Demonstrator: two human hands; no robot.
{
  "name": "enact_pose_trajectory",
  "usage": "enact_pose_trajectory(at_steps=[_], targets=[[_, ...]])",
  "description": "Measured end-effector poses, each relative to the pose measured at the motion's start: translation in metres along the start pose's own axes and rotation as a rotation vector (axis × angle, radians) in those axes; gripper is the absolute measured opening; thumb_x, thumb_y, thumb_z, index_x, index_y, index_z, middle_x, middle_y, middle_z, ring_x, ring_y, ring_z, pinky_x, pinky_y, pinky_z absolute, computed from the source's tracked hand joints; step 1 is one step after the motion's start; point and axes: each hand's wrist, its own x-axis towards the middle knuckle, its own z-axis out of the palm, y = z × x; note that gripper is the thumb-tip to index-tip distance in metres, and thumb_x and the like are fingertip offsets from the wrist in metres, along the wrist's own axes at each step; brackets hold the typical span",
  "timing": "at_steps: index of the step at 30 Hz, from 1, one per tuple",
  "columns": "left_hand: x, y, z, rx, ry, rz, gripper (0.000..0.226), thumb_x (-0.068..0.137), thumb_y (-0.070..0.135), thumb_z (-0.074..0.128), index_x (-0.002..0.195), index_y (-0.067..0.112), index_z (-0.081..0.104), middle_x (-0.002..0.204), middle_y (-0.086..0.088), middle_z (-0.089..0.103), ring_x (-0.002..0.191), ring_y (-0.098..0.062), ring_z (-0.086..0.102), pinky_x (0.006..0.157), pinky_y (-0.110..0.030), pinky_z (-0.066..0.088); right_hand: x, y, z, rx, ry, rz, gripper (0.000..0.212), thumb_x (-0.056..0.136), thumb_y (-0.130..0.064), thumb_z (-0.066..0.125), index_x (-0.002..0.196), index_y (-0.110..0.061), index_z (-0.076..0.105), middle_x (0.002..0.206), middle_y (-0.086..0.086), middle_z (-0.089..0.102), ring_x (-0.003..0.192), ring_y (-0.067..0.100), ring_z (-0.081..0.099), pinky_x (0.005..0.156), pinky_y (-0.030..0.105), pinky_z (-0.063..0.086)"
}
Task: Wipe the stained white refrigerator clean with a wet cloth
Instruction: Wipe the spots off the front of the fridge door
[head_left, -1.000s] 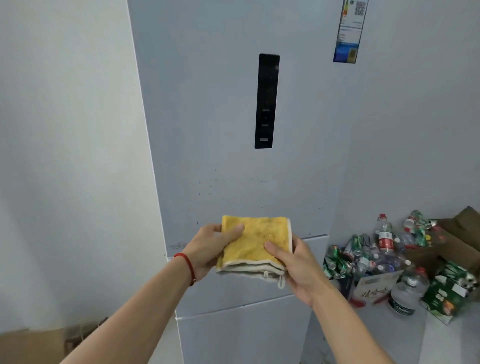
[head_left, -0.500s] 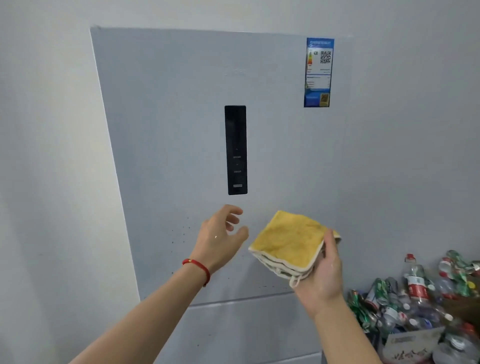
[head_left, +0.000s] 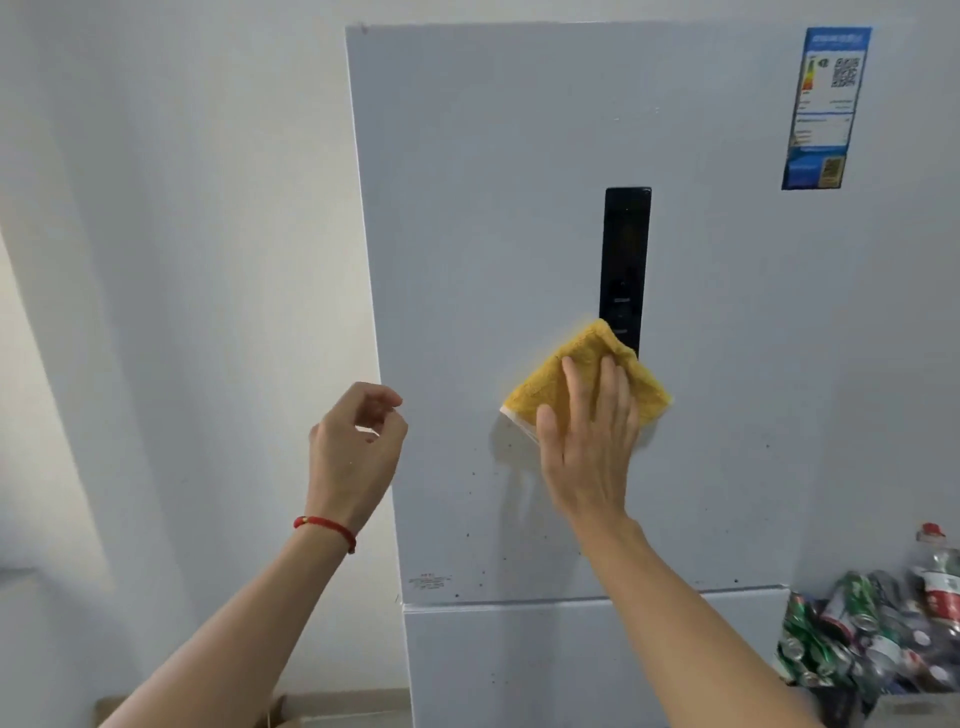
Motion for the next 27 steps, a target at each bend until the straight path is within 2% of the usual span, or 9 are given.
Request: enact_pose_trajectory(at_steps=[2,4,9,12,16,19,23,24,27], targets=[[0.011,-0.019,-0.018,0.014,0.019,-0.034,0.020,0.088,0.006,0.062,0.093,0.024,0.068,0.085,0.006,0.070,0.077,-0.007,0.063,0.070,-0.014,0.045,0.004,-0.009,0.019,-0.064,0.172,0.059,0.056,0.110,-0.039,0.037,0.161,-0.019,0.031,0.169,0.017,0.020,0.157,0.036,0.017,0.122,0.062,0.019],[0.020,-0.033,-0.027,0.028,0.023,-0.068,0.020,0.088,0.007,0.061,0.099,0.023,0.066,0.090,0.007,0.069,0.081,-0.006,0.062,0.072,-0.016,0.044,0.001,-0.030,0.045,-0.135,0.199,0.092,0.057,0.110,-0.033,0.040,0.164,-0.019,0.026,0.170,0.019,0.016,0.158,0.038,0.012,0.124,0.063,0.014],[0.040,-0.050,-0.023,0.007,-0.012,-0.126,0.029,0.094,0.018,0.059,0.123,0.020,0.060,0.108,0.006,0.065,0.092,-0.008,0.062,0.075,-0.020,0.045,-0.045,-0.111,0.116,-0.198,-0.020,-0.483,0.069,0.101,-0.026,0.056,0.164,-0.026,0.027,0.172,0.010,0.012,0.160,0.030,0.010,0.126,0.060,0.014],[0.044,-0.053,-0.011,-0.031,-0.049,-0.163,0.033,0.097,0.024,0.055,0.130,0.022,0.057,0.112,0.006,0.063,0.097,-0.005,0.061,0.080,-0.025,0.046,-0.046,-0.101,0.113,-0.186,-0.069,-0.602,0.071,0.101,-0.028,0.056,0.164,-0.022,0.025,0.173,0.000,0.016,0.159,0.022,0.016,0.124,0.055,0.024],[0.037,-0.054,0.007,-0.047,-0.061,-0.141,0.029,0.097,0.023,0.056,0.125,0.023,0.059,0.106,0.011,0.063,0.096,-0.002,0.060,0.075,-0.015,0.044,-0.034,-0.017,0.076,-0.216,0.035,-0.338,0.076,0.098,-0.045,0.052,0.163,-0.014,0.028,0.172,0.005,0.018,0.159,0.023,0.017,0.124,0.058,0.024],[0.029,-0.052,0.017,-0.012,-0.063,-0.088,0.035,0.093,0.018,0.061,0.127,0.023,0.054,0.113,0.006,0.058,0.095,-0.009,0.060,0.078,-0.020,0.048,-0.023,0.035,0.052,-0.203,0.178,-0.024,0.078,0.100,-0.048,0.038,0.162,-0.004,0.020,0.170,0.016,0.012,0.158,0.035,0.013,0.125,0.059,0.015],[0.019,-0.052,0.020,-0.001,-0.011,-0.025,0.046,0.088,0.002,0.059,0.129,0.020,0.051,0.117,0.001,0.051,0.095,-0.010,0.056,0.075,-0.017,0.044,-0.010,-0.008,0.064,-0.045,0.316,0.455,0.074,0.104,-0.036,0.026,0.162,0.003,0.002,0.170,0.028,0.000,0.159,0.041,-0.001,0.124,0.065,0.011],[0.018,-0.052,0.020,0.002,0.006,0.000,0.046,0.087,0.000,0.058,0.128,0.019,0.052,0.117,0.001,0.051,0.095,-0.010,0.055,0.076,-0.019,0.044,-0.017,-0.030,0.076,-0.083,0.275,0.384,0.074,0.103,-0.033,0.030,0.162,0.004,0.004,0.169,0.029,0.001,0.158,0.043,-0.001,0.125,0.065,0.009],[0.017,-0.051,0.024,0.022,0.066,0.069,0.046,0.083,-0.003,0.058,0.124,0.017,0.053,0.116,0.001,0.049,0.095,-0.016,0.053,0.082,-0.029,0.047,-0.054,-0.084,0.117,-0.158,0.057,-0.196,0.079,0.098,-0.032,0.052,0.163,-0.003,0.018,0.170,0.022,0.007,0.159,0.038,0.005,0.127,0.058,0.005]])
